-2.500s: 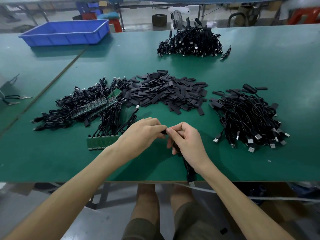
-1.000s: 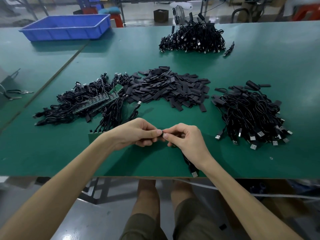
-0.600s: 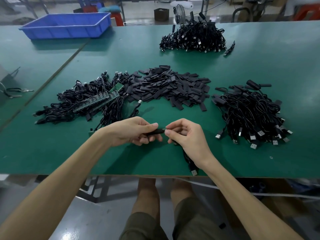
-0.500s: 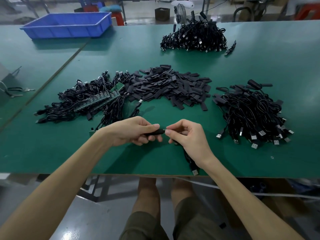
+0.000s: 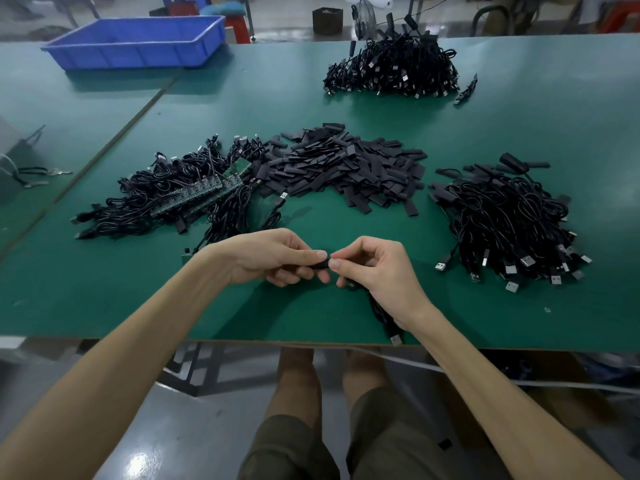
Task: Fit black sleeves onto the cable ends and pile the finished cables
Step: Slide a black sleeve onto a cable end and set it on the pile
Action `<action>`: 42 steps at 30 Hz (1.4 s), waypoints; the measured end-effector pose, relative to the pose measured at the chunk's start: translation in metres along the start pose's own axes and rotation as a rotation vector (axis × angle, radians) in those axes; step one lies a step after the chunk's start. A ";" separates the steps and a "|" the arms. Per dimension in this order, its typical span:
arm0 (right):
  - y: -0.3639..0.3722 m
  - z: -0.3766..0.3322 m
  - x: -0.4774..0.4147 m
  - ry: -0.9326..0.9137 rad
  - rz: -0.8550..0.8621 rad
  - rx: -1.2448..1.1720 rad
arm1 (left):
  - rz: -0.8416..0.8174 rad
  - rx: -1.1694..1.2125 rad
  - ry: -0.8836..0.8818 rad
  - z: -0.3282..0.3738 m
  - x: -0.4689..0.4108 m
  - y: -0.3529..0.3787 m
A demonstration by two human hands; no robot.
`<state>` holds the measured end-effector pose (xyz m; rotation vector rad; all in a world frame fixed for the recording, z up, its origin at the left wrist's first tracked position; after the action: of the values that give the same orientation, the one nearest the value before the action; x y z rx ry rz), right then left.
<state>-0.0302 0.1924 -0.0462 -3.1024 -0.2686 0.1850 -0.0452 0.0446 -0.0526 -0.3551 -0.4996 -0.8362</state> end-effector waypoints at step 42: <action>0.013 -0.007 0.001 -0.021 -0.132 -0.048 | 0.297 -0.091 0.395 0.006 0.026 0.003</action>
<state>-0.0266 0.1800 -0.0393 -3.1169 -0.4841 0.2116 -0.0294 0.0333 -0.0340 -0.3276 -0.0375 -0.6190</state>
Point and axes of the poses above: each hand's wrist, its own x-axis away from the middle knuckle, its own y-axis out of the palm, z = x × y, the point moved 9 cm from there along -x, towards the middle knuckle, and after that the axes turned 3 degrees about -y, right-handed, at the moved point
